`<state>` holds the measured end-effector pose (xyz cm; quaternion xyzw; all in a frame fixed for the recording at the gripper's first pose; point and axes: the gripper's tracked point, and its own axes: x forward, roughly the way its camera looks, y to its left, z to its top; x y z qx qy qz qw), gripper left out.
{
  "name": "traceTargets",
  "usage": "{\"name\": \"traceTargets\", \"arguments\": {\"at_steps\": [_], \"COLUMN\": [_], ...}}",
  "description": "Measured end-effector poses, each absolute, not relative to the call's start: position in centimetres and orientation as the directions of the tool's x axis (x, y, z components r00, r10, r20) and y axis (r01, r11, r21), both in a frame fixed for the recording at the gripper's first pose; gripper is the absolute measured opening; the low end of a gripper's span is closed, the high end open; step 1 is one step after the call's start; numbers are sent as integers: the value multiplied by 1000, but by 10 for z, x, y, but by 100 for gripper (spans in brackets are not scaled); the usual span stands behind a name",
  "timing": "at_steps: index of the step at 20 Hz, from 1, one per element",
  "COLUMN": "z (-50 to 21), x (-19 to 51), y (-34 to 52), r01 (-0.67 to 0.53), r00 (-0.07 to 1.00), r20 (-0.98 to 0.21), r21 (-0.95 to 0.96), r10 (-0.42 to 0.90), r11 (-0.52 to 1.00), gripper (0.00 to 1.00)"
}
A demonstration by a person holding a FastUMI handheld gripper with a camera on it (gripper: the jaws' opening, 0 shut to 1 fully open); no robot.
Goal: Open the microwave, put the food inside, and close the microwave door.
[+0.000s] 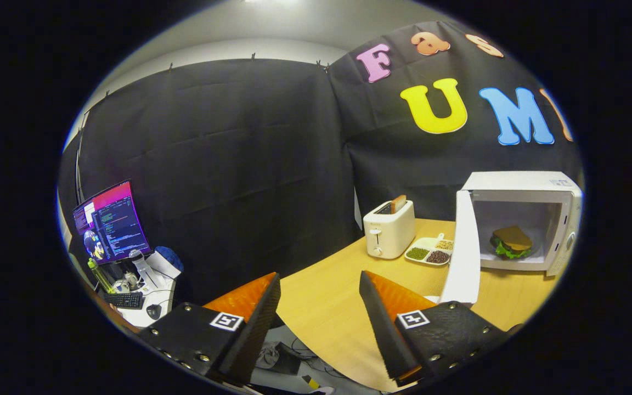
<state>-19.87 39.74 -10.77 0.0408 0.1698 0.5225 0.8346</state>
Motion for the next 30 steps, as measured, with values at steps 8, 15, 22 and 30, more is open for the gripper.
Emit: {"name": "traceTargets", "arguments": {"at_steps": [8,15,22,30], "z": [-175,-176,-178,-171], "x": [-156,-139,-111,-62], "y": [396,364,301,241], "r01": [-774,-731,-665,-578], "r00": [521,582,642,723], "r20": [-373,-383,-418,-414], "r21": [172,140,113,75], "r10": [768,717,642,553], "r11": [609,668,738,812], "gripper": [3,1,1,1]}}
